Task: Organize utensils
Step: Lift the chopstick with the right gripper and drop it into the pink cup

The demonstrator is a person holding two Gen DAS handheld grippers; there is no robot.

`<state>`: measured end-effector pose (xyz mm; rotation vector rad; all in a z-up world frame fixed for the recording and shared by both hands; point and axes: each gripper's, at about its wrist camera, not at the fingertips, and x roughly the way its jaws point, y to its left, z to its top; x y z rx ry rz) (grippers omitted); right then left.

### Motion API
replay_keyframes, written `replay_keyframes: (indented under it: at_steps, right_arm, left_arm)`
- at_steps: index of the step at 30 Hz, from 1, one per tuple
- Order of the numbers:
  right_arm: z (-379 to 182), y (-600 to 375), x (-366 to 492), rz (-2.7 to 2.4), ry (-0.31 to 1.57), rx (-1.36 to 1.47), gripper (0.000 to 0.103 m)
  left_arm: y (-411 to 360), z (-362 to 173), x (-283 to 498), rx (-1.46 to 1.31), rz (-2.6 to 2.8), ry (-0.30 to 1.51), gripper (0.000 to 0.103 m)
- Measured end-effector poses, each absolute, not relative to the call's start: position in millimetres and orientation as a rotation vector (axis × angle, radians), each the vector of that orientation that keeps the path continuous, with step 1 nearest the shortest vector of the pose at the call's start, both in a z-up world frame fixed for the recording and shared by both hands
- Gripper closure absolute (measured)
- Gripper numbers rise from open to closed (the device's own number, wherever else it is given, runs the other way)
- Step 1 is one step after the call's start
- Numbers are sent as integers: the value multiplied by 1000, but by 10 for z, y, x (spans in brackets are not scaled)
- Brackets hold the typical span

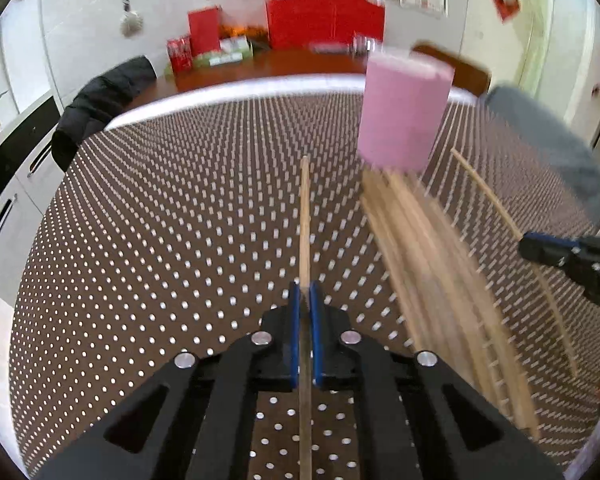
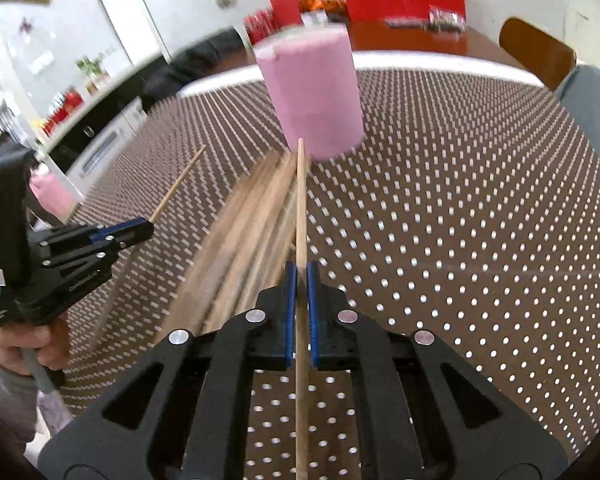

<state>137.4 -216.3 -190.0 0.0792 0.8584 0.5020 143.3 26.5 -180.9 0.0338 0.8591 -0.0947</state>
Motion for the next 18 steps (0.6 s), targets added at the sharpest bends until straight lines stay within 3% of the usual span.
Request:
replay_keyframes:
  at_steps: [8,13,18]
  right_arm:
    - [-1282,-2184,1229,588,591,190,97]
    - [-873,-2265,1456,547,417,259,97]
    - [-605,-2364,1986,486,312,312,97]
  left_arm:
    - [331,-1025,1202,-129,-181,469,98]
    - [188,-544,1483,-209,-285,236,98]
    - [-70,-312,1882,-219,-292,112,98]
